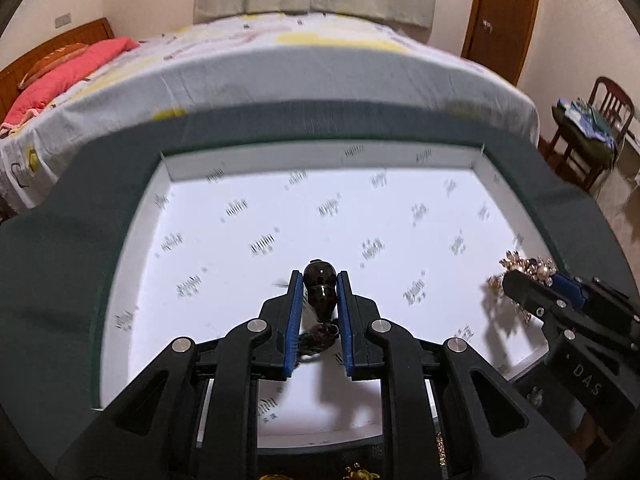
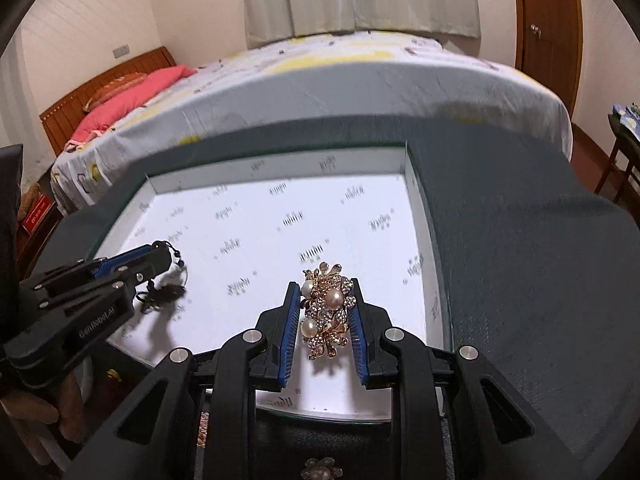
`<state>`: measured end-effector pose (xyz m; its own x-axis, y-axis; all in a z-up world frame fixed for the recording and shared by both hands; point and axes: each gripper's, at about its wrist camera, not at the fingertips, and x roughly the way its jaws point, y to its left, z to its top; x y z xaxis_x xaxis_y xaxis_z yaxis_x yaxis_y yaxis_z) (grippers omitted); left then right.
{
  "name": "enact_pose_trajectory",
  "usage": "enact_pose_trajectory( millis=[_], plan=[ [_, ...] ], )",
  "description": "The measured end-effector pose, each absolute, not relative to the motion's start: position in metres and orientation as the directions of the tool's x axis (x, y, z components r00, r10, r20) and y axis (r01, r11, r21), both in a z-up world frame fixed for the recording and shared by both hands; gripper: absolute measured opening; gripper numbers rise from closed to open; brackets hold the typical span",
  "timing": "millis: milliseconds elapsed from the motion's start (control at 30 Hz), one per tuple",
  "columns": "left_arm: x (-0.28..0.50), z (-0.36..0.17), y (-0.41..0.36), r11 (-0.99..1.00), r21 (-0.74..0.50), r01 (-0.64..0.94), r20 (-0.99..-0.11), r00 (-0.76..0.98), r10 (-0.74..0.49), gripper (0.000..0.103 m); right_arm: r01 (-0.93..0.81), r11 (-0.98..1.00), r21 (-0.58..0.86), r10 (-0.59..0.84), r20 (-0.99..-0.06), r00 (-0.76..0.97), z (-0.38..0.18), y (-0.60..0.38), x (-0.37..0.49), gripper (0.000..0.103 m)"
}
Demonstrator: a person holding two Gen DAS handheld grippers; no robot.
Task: Organize jewelry
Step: 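Carry pendant and brooch into the green box while both tools open to release, then withdraw both open tools from the box back over the jewelry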
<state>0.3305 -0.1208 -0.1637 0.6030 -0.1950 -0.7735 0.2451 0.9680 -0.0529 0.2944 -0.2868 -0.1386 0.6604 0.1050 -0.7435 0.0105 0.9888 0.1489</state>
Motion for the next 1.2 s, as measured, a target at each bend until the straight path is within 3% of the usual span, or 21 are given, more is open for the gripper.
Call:
enact_pose_trajectory(
  millis=[200, 367, 400, 433, 467, 500, 600, 867, 1200],
  plan=[
    [0.334, -0.174, -0.125, 0.965, -0.051, 0.259, -0.799, 0.569, -0.195, 0.017, 0.009, 0.993, 0.117, 0.084, -0.756, 0.649, -0.143, -0.284, 0.298, 0.025],
    [0.334, -0.176, -0.125, 0.965, -0.050, 0.257, -0.797, 0.572, -0.193, 0.032, -0.005, 0.995, 0.096, 0.076, -0.755, 0.651, -0.145, -0.282, 0.297, 0.027],
    [0.334, -0.177, -0.125, 0.965, -0.052, 0.258, -0.797, 0.572, -0.196, 0.034, -0.008, 0.995, 0.100, 0.081, -0.752, 0.655, -0.144, -0.282, 0.298, 0.034],
    [0.333, -0.177, -0.125, 0.965, -0.049, 0.257, -0.795, 0.575, -0.193, 0.046, 0.001, 0.995, 0.102, 0.076, -0.747, 0.661, -0.143, -0.282, 0.297, 0.048],
    [0.333, -0.177, -0.125, 0.967, -0.047, 0.250, -0.792, 0.581, -0.188, 0.053, 0.006, 0.994, 0.108, 0.077, -0.742, 0.666, -0.142, -0.284, 0.296, 0.053],
    [0.332, -0.176, -0.124, 0.968, -0.052, 0.245, -0.788, 0.585, -0.191, 0.053, 0.011, 0.993, 0.121, 0.082, -0.735, 0.673, -0.141, -0.287, 0.295, 0.055],
    [0.331, -0.174, -0.121, 0.968, -0.068, 0.243, -0.788, 0.582, -0.201, 0.054, 0.021, 0.990, 0.136, 0.085, -0.725, 0.683, -0.137, -0.290, 0.294, 0.055],
    [0.304, -0.135, -0.104, 0.970, -0.101, 0.222, -0.724, 0.652, -0.224, 0.070, 0.014, 0.989, 0.149, 0.087, -0.653, 0.753, -0.099, -0.289, 0.259, 0.055],
    [0.211, -0.115, -0.074, 0.980, -0.106, 0.166, -0.691, 0.697, -0.193, 0.071, 0.016, 0.990, 0.140, 0.077, -0.634, 0.770, -0.091, -0.285, 0.178, 0.055]
  ],
)
